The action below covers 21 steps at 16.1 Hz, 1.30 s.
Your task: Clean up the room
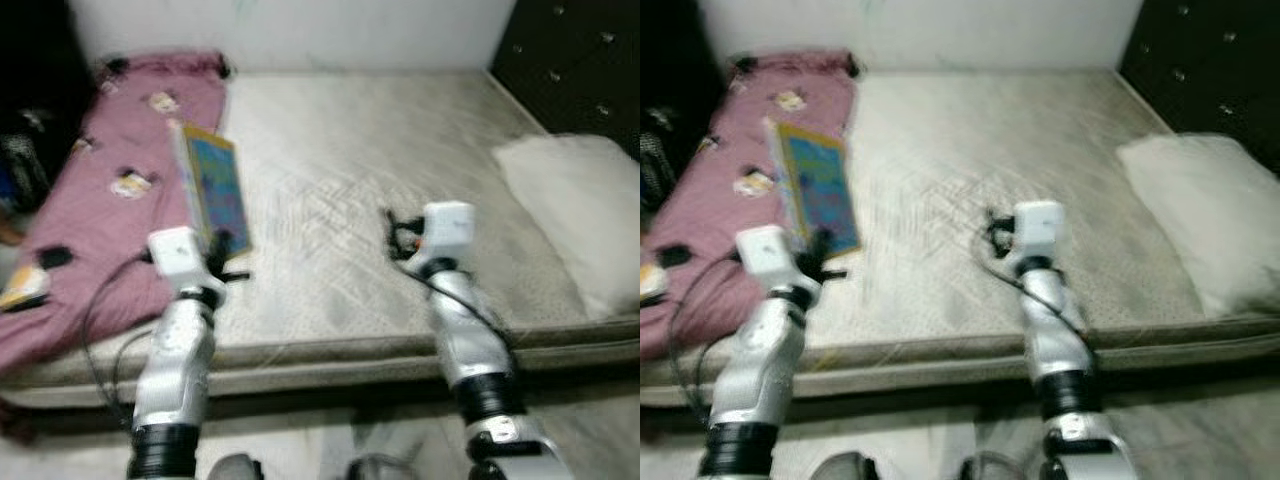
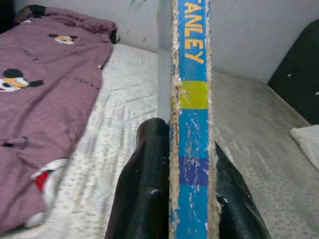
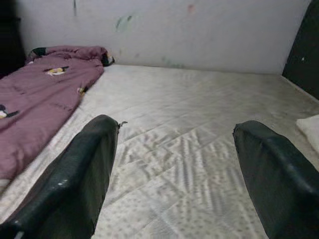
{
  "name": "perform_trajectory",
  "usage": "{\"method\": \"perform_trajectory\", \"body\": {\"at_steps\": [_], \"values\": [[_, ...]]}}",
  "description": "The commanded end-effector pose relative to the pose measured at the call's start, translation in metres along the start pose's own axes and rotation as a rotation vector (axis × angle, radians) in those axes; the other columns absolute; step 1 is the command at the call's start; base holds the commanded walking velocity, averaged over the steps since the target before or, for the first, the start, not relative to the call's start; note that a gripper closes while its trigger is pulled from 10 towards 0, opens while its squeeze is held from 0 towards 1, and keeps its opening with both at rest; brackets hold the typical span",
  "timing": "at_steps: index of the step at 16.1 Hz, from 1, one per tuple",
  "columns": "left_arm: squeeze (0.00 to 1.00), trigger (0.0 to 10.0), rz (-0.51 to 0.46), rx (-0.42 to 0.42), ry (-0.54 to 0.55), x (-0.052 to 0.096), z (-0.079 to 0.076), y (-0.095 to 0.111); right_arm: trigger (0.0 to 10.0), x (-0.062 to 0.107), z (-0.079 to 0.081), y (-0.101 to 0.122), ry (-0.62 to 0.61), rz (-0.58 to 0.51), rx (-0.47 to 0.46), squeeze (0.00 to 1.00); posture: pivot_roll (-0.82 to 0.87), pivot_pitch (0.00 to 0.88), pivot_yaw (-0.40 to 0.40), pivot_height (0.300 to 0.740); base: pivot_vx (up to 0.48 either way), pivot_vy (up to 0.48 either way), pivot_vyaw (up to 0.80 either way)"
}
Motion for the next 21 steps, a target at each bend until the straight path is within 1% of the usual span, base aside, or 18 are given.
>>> {"method": "perform_trajectory", "body": {"at_steps": [1, 3, 6, 9, 21], "values": [[0.0, 10.0, -0.044, 0.007, -0.035, -0.0025, -0.012, 0.0099, 10.0, -0.0002, -0.0119, 0.0029, -0.028, -0.007, 0.015, 0.0, -0.05, 0.0, -0.006, 0.74, 0.0, -0.319, 0.0], [0.0, 10.0, -0.053, 0.024, -0.035, -0.0023, -0.0122, 0.0107, 10.0, -0.0001, -0.0121, 0.003, -0.029, -0.007, 0.014, 0.0, -0.05, 0.0, -0.006, 0.74, 0.0, 0.0, 0.0], [0.0, 10.0, -0.092, 0.007, -0.047, -0.0006, -0.0114, 0.0167, 10.0, 0.0002, -0.0125, 0.0029, -0.032, -0.009, 0.014, 0.0, -0.05, 0.0, -0.007, 0.74, 0.0, 0.0, 0.0], [0.0, 10.0, -0.101, 0.008, -0.052, -0.0008, -0.0108, 0.019, 10.0, -0.0005, -0.0118, 0.004, -0.031, -0.015, 0.017, 0.0, -0.05, 0.0, -0.007, 0.74, 0.0, 0.0, 0.0], [0.0, 10.0, -0.091, 0.005, -0.07, -0.0011, -0.012, 0.0159, 10.0, -0.0007, -0.0172, 0.0043, -0.057, -0.021, 0.027, 0.0, -0.05, 0.0, -0.004, 0.74, 0.279, 0.0, 0.0]]}}
Point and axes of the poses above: a point about 5 cm out from each wrist's last joint towards the gripper, its own x axis pointing back from the gripper into the wrist, its own y axis along the axis of the wrist's last joint, z = x × y, the point moved 4 cm from there along -x, pointing out of the wrist towards the gripper, and after that the axes turned 4 degrees about -x, right-handed, at the moved point
